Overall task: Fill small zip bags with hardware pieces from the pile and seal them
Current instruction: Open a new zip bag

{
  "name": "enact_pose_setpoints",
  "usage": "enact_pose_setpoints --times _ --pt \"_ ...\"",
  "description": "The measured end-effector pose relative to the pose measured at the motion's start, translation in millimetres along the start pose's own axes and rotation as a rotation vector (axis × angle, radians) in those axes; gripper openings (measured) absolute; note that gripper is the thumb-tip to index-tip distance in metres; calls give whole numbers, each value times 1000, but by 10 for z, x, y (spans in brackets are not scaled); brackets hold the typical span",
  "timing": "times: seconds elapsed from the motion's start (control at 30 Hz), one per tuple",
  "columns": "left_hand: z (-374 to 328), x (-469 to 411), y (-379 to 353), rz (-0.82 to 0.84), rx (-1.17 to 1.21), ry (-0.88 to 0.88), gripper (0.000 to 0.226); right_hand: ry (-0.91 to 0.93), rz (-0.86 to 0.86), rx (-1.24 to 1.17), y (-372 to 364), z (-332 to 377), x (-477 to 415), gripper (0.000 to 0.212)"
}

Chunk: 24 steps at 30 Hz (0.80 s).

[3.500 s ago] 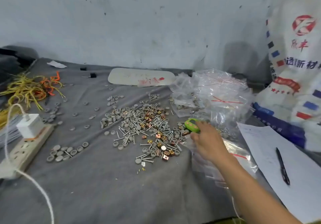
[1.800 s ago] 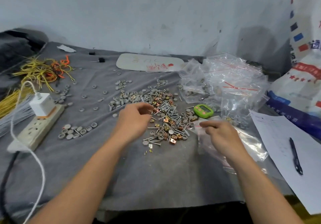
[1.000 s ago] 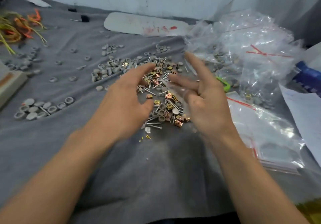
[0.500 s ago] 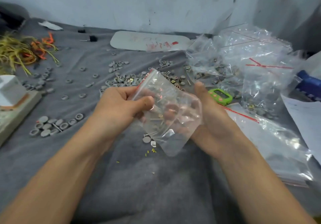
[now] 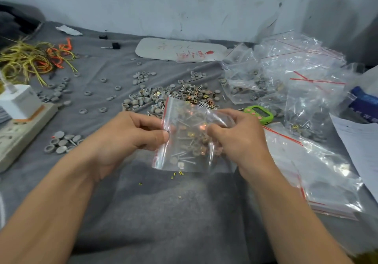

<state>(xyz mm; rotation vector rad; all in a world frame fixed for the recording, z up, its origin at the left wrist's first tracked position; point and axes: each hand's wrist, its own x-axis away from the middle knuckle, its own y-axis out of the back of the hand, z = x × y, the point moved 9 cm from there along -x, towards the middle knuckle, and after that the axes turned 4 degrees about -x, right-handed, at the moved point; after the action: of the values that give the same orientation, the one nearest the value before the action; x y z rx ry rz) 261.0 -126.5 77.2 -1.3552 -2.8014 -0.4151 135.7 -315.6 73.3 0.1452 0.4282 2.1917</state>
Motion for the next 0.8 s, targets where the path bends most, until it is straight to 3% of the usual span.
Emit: enact_pose_setpoints --times 0.13,0.2,0.3,0.43,0.63,0.73,0.8 --pt "18 -55 -18 -37 61 46 19 278 -316 276 224 323 182 89" --pt "-31 -63 38 -134 84 35 11 440 -368 324 176 489 324 78" --pt "-117 -31 126 -301 62 -12 9 465 -216 282 -59 571 390 12" --pt "-279 33 6 -316 -26 -94 15 324 106 -97 -442 466 428 36" --pt "-351 156 45 -523 -298 -23 16 121 343 -419 -635 416 392 39" --pt "-402 151 -36 -454 -359 -15 7 42 434 -508 -646 406 413 44" --pt "-400 159 -84 -421 -349 -24 14 -21 467 -576 -640 368 410 47"
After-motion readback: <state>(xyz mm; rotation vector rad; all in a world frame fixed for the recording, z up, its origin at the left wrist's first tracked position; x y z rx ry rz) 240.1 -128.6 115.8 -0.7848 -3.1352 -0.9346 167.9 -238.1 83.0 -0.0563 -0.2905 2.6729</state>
